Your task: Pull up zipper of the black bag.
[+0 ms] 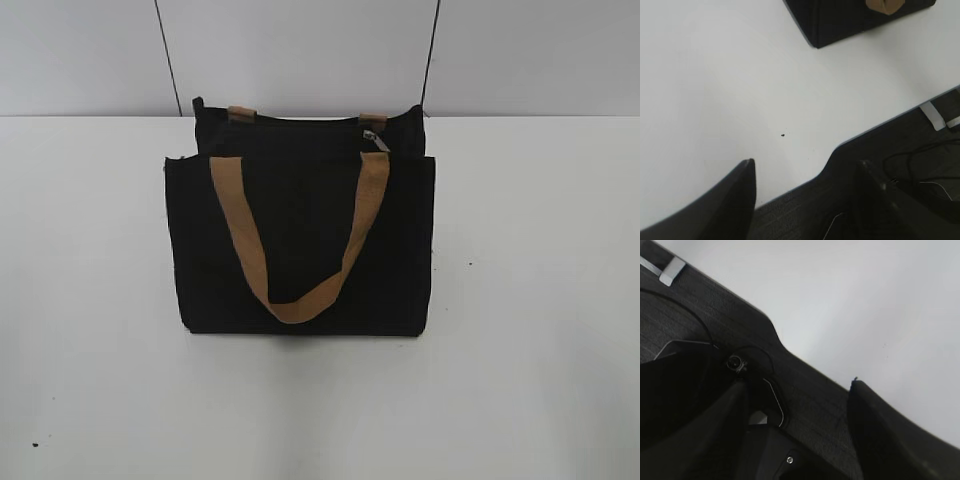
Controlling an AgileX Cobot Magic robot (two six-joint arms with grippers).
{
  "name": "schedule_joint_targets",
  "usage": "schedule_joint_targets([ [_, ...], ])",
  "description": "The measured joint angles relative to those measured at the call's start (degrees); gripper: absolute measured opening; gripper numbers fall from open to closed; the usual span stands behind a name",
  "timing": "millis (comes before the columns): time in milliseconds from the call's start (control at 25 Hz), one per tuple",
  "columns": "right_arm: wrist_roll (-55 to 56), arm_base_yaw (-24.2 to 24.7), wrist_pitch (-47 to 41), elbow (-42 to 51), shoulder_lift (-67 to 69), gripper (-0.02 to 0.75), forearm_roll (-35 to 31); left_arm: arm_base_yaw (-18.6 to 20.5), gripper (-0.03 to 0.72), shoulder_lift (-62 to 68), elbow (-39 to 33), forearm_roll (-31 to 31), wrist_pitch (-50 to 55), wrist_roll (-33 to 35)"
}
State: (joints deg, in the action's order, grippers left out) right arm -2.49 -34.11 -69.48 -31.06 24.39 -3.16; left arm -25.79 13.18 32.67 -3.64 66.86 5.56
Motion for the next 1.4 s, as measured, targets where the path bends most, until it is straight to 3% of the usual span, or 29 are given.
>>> schedule_joint_targets([
  [240, -0.45, 0.00, 6.11, 2.33, 0.00, 0.475, 0.00, 0.00, 0.470, 0.13, -2.27, -0.17, -5.11, 2.88],
  [1040, -3.11, 0.05, 6.20, 3.24, 0.06, 0.474, -0.60, 0.26, 0.469, 0.48, -2.49, -0.47, -5.48, 3.30],
  [1200, -3.16, 4.05, 6.20, 3.24, -0.31, 0.474, -1.80, 5.18, 0.469, -0.41, -2.49, -0.47, -5.53, 3.30],
  [1400, -3.16, 16.93, 6.34, 3.24, -4.42, 0.474, -4.55, 15.96, 0.469, -3.61, -2.49, -0.49, -5.53, 3.30],
])
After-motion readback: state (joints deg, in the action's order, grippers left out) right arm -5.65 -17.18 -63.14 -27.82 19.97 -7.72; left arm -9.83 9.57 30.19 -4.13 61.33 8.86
